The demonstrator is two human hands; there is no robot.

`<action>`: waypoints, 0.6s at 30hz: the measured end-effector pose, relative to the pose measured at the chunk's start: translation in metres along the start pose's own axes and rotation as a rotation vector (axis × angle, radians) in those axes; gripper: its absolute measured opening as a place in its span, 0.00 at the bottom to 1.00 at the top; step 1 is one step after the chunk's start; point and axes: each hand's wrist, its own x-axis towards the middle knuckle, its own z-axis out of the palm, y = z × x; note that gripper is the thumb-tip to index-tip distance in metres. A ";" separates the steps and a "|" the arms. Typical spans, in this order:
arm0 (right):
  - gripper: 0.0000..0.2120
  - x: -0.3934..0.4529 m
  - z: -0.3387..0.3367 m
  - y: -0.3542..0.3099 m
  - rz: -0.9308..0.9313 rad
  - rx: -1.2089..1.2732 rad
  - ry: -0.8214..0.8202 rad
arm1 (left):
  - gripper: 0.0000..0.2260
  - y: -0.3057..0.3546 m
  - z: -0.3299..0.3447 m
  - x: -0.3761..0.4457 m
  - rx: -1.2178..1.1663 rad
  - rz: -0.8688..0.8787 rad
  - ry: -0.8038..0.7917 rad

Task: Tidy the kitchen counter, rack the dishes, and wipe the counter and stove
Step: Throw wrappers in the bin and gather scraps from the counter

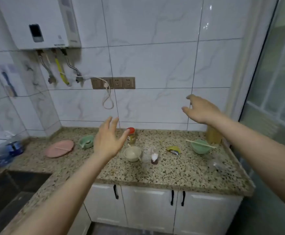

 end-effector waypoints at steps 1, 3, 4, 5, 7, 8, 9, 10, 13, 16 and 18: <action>0.28 0.009 0.014 0.009 0.024 0.020 -0.031 | 0.33 -0.002 0.017 0.007 -0.010 -0.014 -0.039; 0.28 0.038 0.052 0.035 0.044 0.077 -0.083 | 0.31 -0.010 0.058 0.028 0.001 -0.032 -0.082; 0.27 0.052 0.075 0.048 0.065 0.107 -0.146 | 0.30 -0.014 0.078 0.040 -0.014 -0.042 -0.130; 0.27 0.068 0.098 0.061 0.079 0.139 -0.183 | 0.28 -0.017 0.101 0.056 -0.056 -0.047 -0.171; 0.26 0.096 0.139 0.087 0.132 0.156 -0.225 | 0.24 -0.018 0.140 0.085 -0.140 -0.034 -0.264; 0.25 0.103 0.157 0.098 0.158 0.134 -0.224 | 0.23 -0.016 0.156 0.095 -0.188 -0.032 -0.311; 0.25 0.116 0.179 0.113 0.194 0.123 -0.228 | 0.21 -0.016 0.179 0.106 -0.238 -0.045 -0.351; 0.26 0.124 0.198 0.125 0.231 0.112 -0.246 | 0.20 -0.016 0.196 0.110 -0.280 -0.065 -0.380; 0.30 0.142 0.253 0.156 0.355 0.164 -0.395 | 0.18 -0.025 0.246 0.115 -0.324 -0.078 -0.460; 0.29 0.156 0.297 0.175 0.391 0.163 -0.484 | 0.18 -0.037 0.282 0.123 -0.395 -0.154 -0.527; 0.32 0.165 0.321 0.177 0.392 0.115 -0.512 | 0.17 -0.045 0.302 0.132 -0.428 -0.200 -0.539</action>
